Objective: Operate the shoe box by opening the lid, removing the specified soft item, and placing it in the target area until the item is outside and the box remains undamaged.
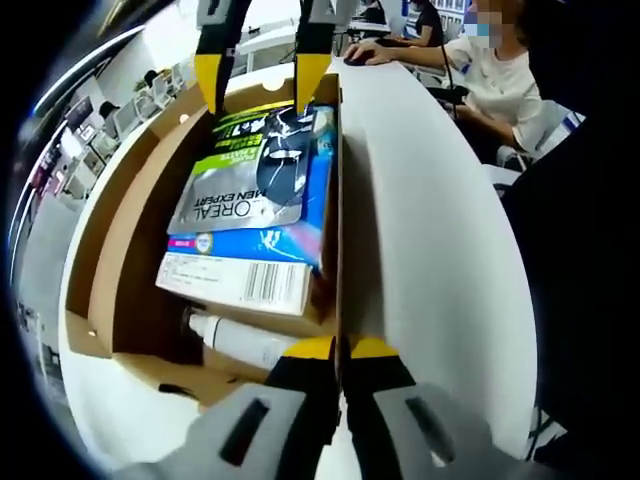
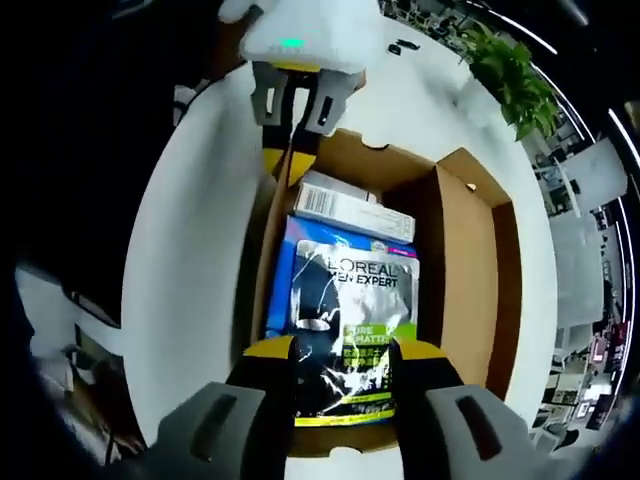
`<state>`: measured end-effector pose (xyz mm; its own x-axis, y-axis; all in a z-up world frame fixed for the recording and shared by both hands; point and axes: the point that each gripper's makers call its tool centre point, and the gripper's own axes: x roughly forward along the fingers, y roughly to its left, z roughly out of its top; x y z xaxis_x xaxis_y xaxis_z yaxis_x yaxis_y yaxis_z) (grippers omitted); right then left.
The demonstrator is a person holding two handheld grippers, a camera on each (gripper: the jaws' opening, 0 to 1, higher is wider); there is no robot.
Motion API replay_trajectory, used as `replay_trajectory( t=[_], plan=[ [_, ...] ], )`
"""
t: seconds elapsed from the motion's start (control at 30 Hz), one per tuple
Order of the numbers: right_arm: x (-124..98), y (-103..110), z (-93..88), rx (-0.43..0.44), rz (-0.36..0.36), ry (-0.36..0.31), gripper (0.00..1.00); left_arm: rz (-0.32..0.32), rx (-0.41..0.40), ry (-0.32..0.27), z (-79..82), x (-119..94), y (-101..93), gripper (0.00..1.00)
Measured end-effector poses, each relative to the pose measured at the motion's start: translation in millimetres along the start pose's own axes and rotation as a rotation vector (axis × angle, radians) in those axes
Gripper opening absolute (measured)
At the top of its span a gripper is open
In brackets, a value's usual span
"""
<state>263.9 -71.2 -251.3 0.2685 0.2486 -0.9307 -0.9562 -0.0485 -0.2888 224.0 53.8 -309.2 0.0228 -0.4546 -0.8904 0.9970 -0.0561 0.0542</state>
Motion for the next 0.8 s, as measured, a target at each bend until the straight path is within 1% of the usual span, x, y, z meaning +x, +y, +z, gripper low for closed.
replay_trajectory(
  t=[0.03, 0.1, 0.2, 0.33, 0.37, 0.43, 0.5, 0.63, 0.8],
  plan=[
    [4.1, 2.5, 0.5, 0.01, 0.013, -0.008, 0.36, 0.0, 0.0, 0.0, -0.1, 0.0, 0.3, 0.02],
    [7.7, 3.8, -0.1, 0.014, 0.014, -0.008, 0.36, 0.0, 0.001, -0.001, -0.1, 0.1, 0.6, 0.02],
    [11.2, 5.9, -2.3, -0.002, 0.02, -0.003, 0.36, 0.0, 0.0, 0.0, -0.1, 0.2, 0.4, 0.02],
    [17.4, 15.5, -5.1, -0.017, 0.051, 0.005, 0.38, -0.001, -0.001, 0.0, 0.0, 0.2, 0.3, 0.02],
    [19.3, 17.0, -5.4, -0.016, 0.056, 0.005, 0.37, -0.002, 0.0, 0.0, 0.0, 0.3, 0.3, 0.02],
    [23.8, 14.5, -10.5, -0.017, 0.037, 0.029, 0.38, -0.002, 0.0, 0.0, 0.2, 0.4, 0.3, 0.02],
    [26.1, 14.2, -15.6, -0.028, 0.034, 0.051, 0.38, -0.002, 0.0, 0.0, 0.2, 0.5, 0.4, 0.02],
    [28.8, 14.6, -18.9, -0.02, 0.027, 0.067, 0.37, -0.001, 0.005, -0.001, 0.0, 0.6, 0.5, 0.02],
    [29.6, 13.1, -18.7, -0.006, 0.014, 0.062, 0.38, -0.001, 0.004, -0.001, -0.4, 0.7, 0.7, 0.02]
  ],
)
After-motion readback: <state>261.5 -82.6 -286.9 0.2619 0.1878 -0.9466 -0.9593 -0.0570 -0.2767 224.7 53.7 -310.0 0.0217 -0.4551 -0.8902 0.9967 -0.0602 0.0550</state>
